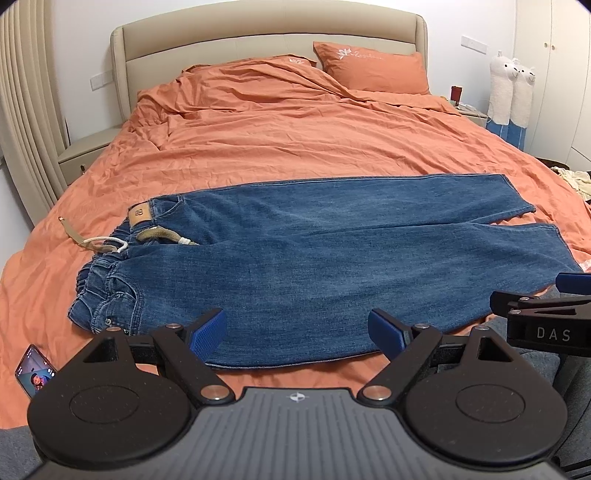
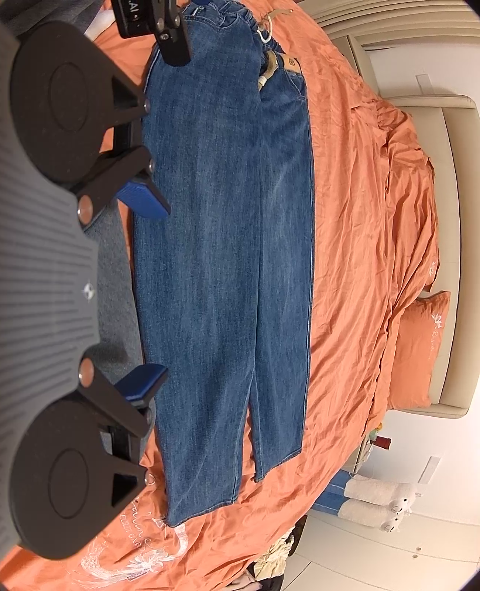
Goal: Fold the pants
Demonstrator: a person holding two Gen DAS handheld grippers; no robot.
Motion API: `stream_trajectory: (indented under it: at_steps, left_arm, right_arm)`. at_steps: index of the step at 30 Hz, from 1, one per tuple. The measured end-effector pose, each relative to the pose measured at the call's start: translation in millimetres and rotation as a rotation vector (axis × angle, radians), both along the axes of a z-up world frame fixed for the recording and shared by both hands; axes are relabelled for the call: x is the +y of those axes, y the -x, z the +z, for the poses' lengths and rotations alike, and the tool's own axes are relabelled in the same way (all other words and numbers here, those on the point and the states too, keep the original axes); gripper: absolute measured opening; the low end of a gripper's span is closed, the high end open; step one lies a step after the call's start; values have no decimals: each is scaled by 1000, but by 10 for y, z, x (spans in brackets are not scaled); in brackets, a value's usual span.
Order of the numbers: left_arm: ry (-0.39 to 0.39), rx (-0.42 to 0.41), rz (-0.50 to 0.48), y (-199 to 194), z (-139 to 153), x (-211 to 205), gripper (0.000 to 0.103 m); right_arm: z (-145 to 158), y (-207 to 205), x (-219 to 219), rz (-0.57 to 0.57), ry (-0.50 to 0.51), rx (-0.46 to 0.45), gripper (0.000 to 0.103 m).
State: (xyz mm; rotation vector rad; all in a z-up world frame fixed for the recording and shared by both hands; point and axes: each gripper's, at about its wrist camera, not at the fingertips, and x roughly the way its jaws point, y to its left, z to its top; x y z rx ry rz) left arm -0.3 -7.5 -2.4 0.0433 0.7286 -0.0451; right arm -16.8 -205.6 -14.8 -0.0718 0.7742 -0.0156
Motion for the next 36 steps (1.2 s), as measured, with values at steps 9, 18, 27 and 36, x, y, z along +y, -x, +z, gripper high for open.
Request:
stream_trajectory:
  at_steps: [9, 18, 27, 36]
  left_arm:
    - [0, -20, 1, 2, 3, -2, 101]
    - [-12, -20, 0, 5, -1, -8, 101]
    - [-21, -25, 4, 4, -8, -16, 101]
    - [-22, -43, 24, -177, 59, 412, 93]
  right_arm:
    - [-6, 1, 6, 2, -2, 2, 82]
    - [-17, 8, 5, -2, -7, 3, 82]
    - [-32, 11, 8, 0, -10, 5, 82]
    - [35, -161, -192, 75, -40, -29, 82]
